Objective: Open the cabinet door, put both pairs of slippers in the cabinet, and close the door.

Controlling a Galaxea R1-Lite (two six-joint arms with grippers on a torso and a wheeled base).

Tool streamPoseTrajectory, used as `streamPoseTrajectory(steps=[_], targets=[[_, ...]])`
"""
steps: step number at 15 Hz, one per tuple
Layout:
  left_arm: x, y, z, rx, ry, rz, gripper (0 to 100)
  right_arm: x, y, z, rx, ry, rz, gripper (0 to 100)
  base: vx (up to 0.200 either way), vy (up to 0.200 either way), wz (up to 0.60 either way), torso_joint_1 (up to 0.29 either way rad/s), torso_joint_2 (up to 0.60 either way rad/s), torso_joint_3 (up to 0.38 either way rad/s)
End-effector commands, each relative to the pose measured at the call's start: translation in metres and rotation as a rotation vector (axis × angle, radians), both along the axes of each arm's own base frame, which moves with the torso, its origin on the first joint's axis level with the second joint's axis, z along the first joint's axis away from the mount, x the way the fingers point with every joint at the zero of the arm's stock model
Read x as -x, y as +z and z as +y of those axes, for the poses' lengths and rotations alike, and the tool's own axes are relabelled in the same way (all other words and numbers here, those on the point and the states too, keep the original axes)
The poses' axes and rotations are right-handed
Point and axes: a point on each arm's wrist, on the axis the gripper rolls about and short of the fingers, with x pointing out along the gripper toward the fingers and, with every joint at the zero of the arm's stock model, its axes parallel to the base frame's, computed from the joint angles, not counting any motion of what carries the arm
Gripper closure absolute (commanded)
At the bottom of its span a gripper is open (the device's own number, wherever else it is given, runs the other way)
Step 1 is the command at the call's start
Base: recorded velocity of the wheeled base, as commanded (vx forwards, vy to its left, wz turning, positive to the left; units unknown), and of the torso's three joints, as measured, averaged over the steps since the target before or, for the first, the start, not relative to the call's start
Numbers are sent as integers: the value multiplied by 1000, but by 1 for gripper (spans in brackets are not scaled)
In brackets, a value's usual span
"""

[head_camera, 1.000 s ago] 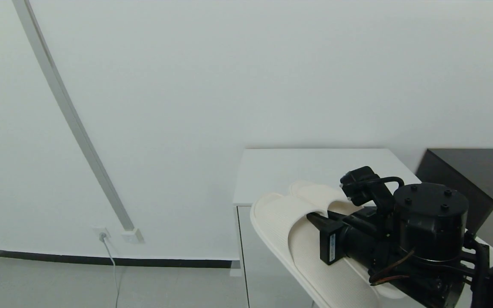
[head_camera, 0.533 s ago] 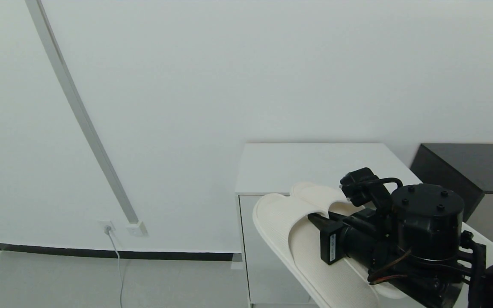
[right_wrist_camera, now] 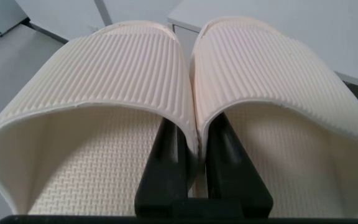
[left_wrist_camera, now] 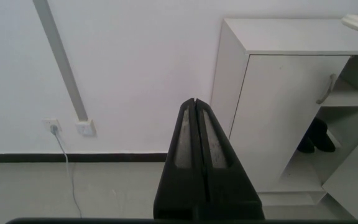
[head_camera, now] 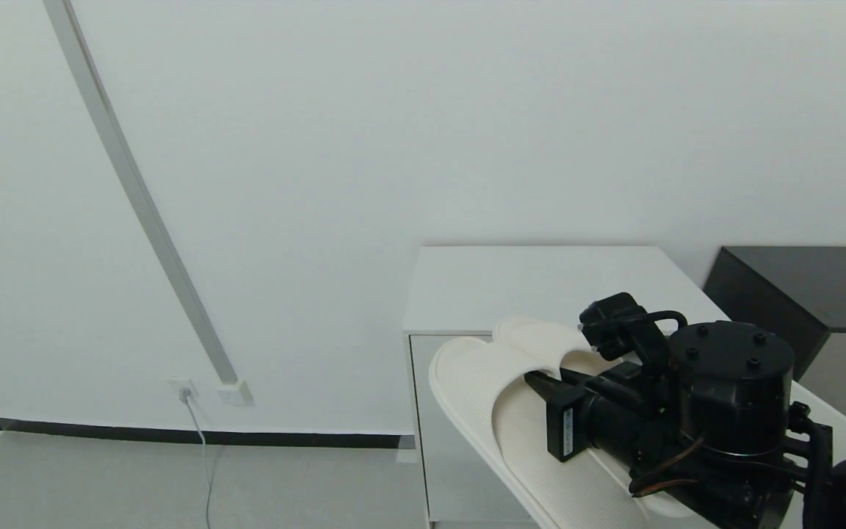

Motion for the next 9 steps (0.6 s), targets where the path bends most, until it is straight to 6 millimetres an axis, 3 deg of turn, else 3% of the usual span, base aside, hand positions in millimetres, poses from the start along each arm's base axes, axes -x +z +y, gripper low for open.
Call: streamPoseTrajectory(steps=[1,6,9], targets=[[0,0,0,1,1,2,100,-1,-4,2,10,-1,8,100,0,0,0,0,0,0],[0,0,0,1,2,2,100,-2,-5,2,12,-1,10,100,0,0,0,0,0,0],[0,0,0,2,2,2,100,-2,-7,3,15,-1,15,100,0,-200,0,-4,-1,5]])
